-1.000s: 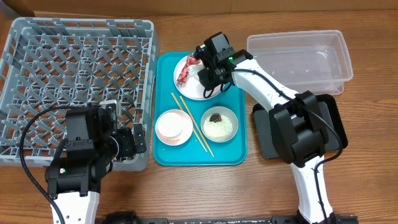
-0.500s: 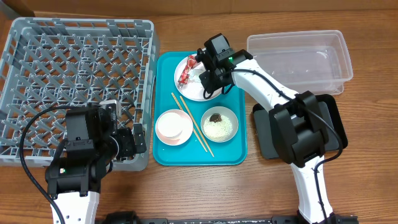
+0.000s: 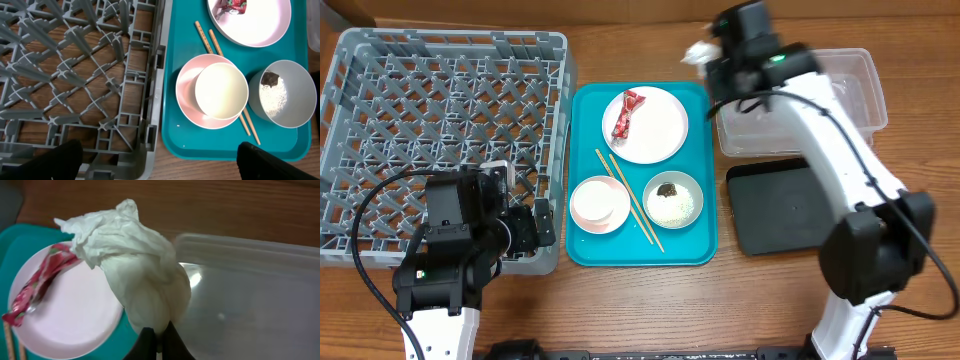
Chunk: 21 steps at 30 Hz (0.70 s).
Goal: Sort waste into correct bins and load items into the dishwasher
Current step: 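Carry the tissue with the right gripper into the clear bin and release, then grasp the red snack wrapper on the plate with the right gripper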
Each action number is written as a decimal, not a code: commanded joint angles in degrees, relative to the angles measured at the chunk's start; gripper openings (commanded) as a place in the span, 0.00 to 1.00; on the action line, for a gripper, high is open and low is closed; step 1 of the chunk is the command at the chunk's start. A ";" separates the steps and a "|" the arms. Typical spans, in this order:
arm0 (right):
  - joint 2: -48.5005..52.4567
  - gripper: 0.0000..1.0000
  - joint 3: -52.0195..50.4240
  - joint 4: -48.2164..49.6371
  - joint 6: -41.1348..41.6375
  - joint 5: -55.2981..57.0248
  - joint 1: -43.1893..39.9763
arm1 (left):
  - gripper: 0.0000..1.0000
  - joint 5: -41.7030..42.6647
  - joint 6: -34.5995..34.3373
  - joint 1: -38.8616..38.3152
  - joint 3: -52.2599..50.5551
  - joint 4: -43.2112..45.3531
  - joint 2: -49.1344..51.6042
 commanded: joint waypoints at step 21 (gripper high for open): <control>2.56 0.82 0.39 8.90 14.64 -16.46 4.90 | 1.00 -0.39 -0.81 0.07 1.46 0.07 -0.17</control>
